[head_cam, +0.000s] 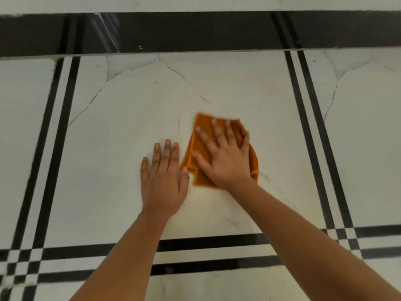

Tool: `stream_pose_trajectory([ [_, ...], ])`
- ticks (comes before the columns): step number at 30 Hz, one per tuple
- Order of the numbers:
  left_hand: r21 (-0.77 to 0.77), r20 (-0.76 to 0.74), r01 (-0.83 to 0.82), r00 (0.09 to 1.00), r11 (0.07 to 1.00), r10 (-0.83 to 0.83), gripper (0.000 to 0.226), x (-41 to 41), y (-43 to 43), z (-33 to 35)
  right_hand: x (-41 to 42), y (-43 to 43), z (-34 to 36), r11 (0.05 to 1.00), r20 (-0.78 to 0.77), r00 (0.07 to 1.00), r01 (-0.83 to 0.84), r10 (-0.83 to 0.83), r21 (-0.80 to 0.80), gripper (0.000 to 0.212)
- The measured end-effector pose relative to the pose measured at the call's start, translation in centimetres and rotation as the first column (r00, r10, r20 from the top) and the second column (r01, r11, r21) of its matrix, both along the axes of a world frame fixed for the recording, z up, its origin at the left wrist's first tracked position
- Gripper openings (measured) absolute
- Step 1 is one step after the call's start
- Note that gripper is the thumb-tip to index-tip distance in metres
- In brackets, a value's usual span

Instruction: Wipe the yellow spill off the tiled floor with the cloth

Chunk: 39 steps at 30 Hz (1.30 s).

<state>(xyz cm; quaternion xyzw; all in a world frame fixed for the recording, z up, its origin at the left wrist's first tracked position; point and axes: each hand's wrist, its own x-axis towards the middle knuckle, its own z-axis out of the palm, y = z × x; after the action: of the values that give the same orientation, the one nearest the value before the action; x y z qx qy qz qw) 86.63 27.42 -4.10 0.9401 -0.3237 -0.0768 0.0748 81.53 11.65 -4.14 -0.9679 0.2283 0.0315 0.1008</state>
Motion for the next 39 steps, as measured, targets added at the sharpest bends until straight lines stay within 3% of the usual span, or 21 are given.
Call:
stream_pose_trajectory([
  [2, 0.002, -0.008, -0.006, 1.000, 1.000, 0.006, 0.063, -0.3, -0.4, 0.0, -5.2, -0.7, 0.1, 0.989, -0.024, 0.990, -0.140, 0.139, -0.040, 0.060],
  [3, 0.008, -0.015, 0.009, 1.000, 1.000, -0.009, 0.063, -0.5, -0.6, 0.0, -6.9, -2.2, 0.0, 0.992, -0.027, 0.993, -0.115, 0.114, -0.043, 0.060],
  [6, 0.004, -0.013, 0.068, 0.998, 0.998, -0.068, 0.063, -1.1, -1.9, 0.2, -5.8, -6.8, 0.0, 0.972, -0.046, 0.971, 0.235, -0.235, 0.002, 0.058],
  [8, 0.003, -0.011, 0.067, 0.998, 0.998, -0.067, 0.063, -1.3, -3.2, 0.2, -4.7, -6.5, 0.5, 0.945, -0.039, 0.944, 0.328, -0.327, 0.016, 0.059],
  [11, 0.005, -0.009, 0.121, 0.993, 0.993, -0.121, 0.063, -1.9, -5.5, 0.3, -10.1, -4.6, 0.5, 1.000, -0.033, 0.999, 0.009, -0.009, 0.004, 0.060],
  [13, 0.003, -0.004, 0.190, 0.982, 0.982, -0.190, 0.063, -2.3, -7.1, 0.2, -13.9, -6.3, 0.6, 1.000, -0.084, 0.996, -0.026, 0.028, 0.015, 0.060],
  [17, 0.003, 0.003, 0.265, 0.964, 0.964, -0.265, 0.066, -3.3, -11.1, 0.2, -10.8, -12.1, 0.5, 0.931, -0.036, 0.930, 0.365, -0.366, -0.025, 0.058],
  [21, 0.015, -0.010, 0.357, 0.934, 0.934, -0.357, 0.069, -4.7, -14.3, 0.2, -17.6, -9.6, 0.4, 0.973, -0.034, 0.973, 0.226, -0.227, -0.049, 0.059],
  [23, 0.018, -0.015, 0.424, 0.906, 0.905, -0.424, 0.068, -5.9, -15.2, 0.1, -21.6, -10.4, 0.6, 0.950, -0.061, 0.948, 0.310, -0.313, -0.043, 0.059],
  [25, 0.012, -0.012, 0.483, 0.876, 0.875, -0.483, 0.068, -7.8, -16.4, -0.1, -21.3, -14.0, 0.5, 0.861, -0.050, 0.860, 0.507, -0.508, -0.026, 0.057],
  [27, 0.020, -0.016, 0.481, 0.877, 0.877, -0.480, 0.069, -9.1, -17.2, -0.2, -19.0, -15.4, 0.4, 0.820, -0.046, 0.819, 0.572, -0.572, -0.005, 0.057],
  [31, 0.023, -0.013, 0.542, 0.840, 0.840, -0.542, 0.068, -11.8, -19.1, -0.1, -25.8, -10.6, 0.6, 0.924, -0.066, 0.921, 0.381, -0.383, -0.035, 0.059],
  [32, 0.018, -0.013, 0.558, 0.830, 0.829, -0.558, 0.067, -12.2, -19.3, -0.1, -28.3, -10.0, 0.8, 0.913, -0.099, 0.907, 0.407, -0.409, -0.032, 0.060],
  [34, 0.011, -0.015, 0.569, 0.822, 0.822, -0.569, 0.067, -12.7, -19.8, -0.1, -29.7, -12.2, 0.7, 0.821, -0.106, 0.815, 0.571, -0.570, -0.025, 0.062],
  [37, 0.001, -0.001, 0.556, 0.831, 0.831, -0.556, 0.067, -12.9, -21.2, 0.1, -24.9, -16.3, 0.3, 0.644, -0.058, 0.643, 0.765, -0.764, 0.004, 0.062],
  [38, -0.007, 0.001, 0.549, 0.836, 0.836, -0.549, 0.066, -12.8, -21.8, 0.1, -23.8, -16.1, 0.3, 0.665, -0.040, 0.664, 0.747, -0.746, 0.007, 0.062],
  [39, -0.011, -0.002, 0.538, 0.843, 0.843, -0.538, 0.066, -12.6, -22.3, 0.1, -23.5, -15.3, 0.2, 0.742, -0.034, 0.742, 0.670, -0.669, 0.012, 0.061],
])
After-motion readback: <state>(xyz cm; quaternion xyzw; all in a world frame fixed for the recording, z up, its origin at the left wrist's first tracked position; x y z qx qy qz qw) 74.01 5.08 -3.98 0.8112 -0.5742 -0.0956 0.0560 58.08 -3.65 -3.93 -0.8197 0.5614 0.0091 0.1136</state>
